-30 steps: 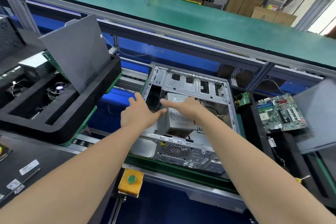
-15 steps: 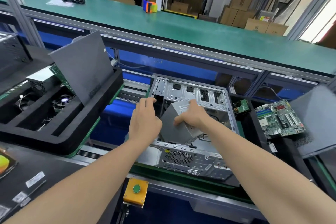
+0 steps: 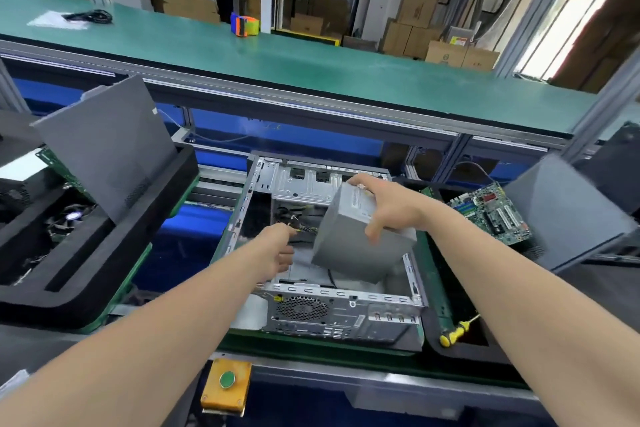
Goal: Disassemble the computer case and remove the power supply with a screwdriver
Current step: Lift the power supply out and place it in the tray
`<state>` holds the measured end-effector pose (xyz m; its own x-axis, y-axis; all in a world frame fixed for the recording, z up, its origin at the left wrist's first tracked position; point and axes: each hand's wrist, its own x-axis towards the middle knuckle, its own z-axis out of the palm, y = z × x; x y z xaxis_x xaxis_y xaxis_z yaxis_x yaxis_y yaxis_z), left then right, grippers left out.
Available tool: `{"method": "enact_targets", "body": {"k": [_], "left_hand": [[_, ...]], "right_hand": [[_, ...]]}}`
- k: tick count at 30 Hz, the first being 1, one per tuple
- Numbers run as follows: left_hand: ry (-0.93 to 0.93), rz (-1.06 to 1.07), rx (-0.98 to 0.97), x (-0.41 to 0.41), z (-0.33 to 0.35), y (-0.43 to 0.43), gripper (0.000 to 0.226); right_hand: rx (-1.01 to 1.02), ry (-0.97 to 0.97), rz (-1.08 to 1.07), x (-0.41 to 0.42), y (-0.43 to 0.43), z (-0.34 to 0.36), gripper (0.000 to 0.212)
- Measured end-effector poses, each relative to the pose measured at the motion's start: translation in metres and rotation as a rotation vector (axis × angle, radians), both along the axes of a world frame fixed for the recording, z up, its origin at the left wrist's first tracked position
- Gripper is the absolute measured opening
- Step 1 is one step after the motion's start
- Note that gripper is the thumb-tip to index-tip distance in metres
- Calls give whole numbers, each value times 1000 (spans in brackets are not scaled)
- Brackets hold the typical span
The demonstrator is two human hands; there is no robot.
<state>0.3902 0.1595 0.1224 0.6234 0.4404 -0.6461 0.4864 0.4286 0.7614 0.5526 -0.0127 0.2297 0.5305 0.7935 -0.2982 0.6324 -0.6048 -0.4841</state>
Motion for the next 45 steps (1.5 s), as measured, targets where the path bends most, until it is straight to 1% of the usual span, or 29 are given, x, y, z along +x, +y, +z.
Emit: {"method": "enact_targets", "body": {"k": [1,3,5,6,9,11,13,15,18,20,23,25,28,30,32,34,39,41,45], "left_hand": [[-52,19,-170,5,-1,-2,12],[-155,108,-372,17,-8,-2,16],[-247,250,-477,28,-12,-5,16],[-263,302,-472,33,-13,-8,16],[-326,395,-404,38,-12,-19,14],[-384,410,-351,39,-6,-23,21],[-376,355,-192,39,4,-28,32],[-390,293,-2,39,17,-36,37],[-391,177,325,34,36,-49,32],[-397,130,494,29,51,-55,28],[-567,95,612,32,78,-59,24],[-637,50,690,37,94,-63,21],[-617,-52,809,49,114,-73,12],[-546,-110,886,60,129,-83,20],[-529,-156,915,72,143,-94,23],[-571,-233,866,84,152,-108,22],[-579,-397,868,119,151,-151,21],[-608,-419,854,139,148,-166,22],[-636,-409,885,185,134,-192,15]], "right_hand": [[17,20,8,1,-6,3,114],[30,34,42,4,-16,8,110],[20,37,84,5,-27,13,109],[16,36,96,6,-31,15,110],[30,24,105,4,-42,17,109],[49,13,100,2,-43,18,107],[51,9,95,0,-41,17,108],[54,8,93,-2,-38,16,108],[99,38,58,-5,-37,16,108],[140,39,23,-7,-36,19,109],[200,12,-8,-8,-35,27,107],[253,-11,-47,-10,-38,34,105],[343,-25,-148,-10,-49,43,99],[389,-40,-203,-8,-60,49,97],[435,-56,-267,-4,-72,54,97],[477,-71,-336,2,-86,57,98],[563,-111,-536,34,-128,49,98],[580,-104,-610,52,-145,41,98],[546,-103,-705,89,-170,22,98]]}}
